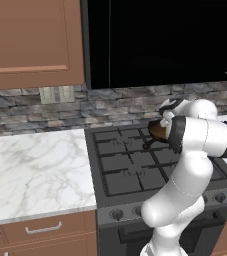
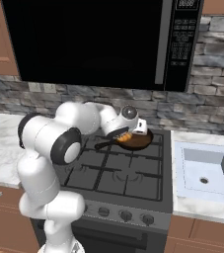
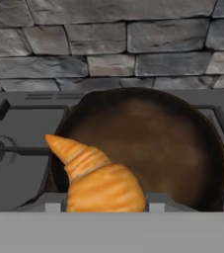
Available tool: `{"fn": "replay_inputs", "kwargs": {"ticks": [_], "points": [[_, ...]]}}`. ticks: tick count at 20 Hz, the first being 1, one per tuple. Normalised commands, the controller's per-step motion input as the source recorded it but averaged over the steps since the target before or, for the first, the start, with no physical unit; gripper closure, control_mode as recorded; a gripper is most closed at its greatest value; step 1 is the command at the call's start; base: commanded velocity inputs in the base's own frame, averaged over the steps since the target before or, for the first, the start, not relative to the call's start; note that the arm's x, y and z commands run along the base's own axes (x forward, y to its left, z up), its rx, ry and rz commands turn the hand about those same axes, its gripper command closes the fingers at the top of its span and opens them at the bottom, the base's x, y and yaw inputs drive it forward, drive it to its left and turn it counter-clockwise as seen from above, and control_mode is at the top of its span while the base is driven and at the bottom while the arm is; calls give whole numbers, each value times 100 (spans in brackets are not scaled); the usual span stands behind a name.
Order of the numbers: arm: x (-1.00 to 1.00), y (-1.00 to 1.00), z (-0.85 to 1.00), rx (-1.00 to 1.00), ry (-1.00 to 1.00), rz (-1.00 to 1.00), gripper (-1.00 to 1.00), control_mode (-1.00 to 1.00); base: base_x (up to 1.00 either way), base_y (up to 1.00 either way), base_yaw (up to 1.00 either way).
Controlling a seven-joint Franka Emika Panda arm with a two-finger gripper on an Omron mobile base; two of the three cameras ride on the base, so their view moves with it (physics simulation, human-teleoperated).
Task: Pick the croissant and place it on the pan. Then turn on the stove to warm the croissant.
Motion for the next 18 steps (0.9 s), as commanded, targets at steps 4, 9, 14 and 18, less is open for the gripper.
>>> {"fn": "replay_inputs", "kwargs": {"ticks": [4, 9, 14, 18], "points": [[13, 0, -10, 0, 7, 0, 100, -100, 0, 0, 0], [15, -3, -4, 0, 3, 0, 100, -100, 0, 0, 0], [12, -1, -12, 0, 0, 0, 100, -100, 0, 0, 0], [10, 0, -23, 0, 0, 0, 100, -100, 0, 0, 0]]}}
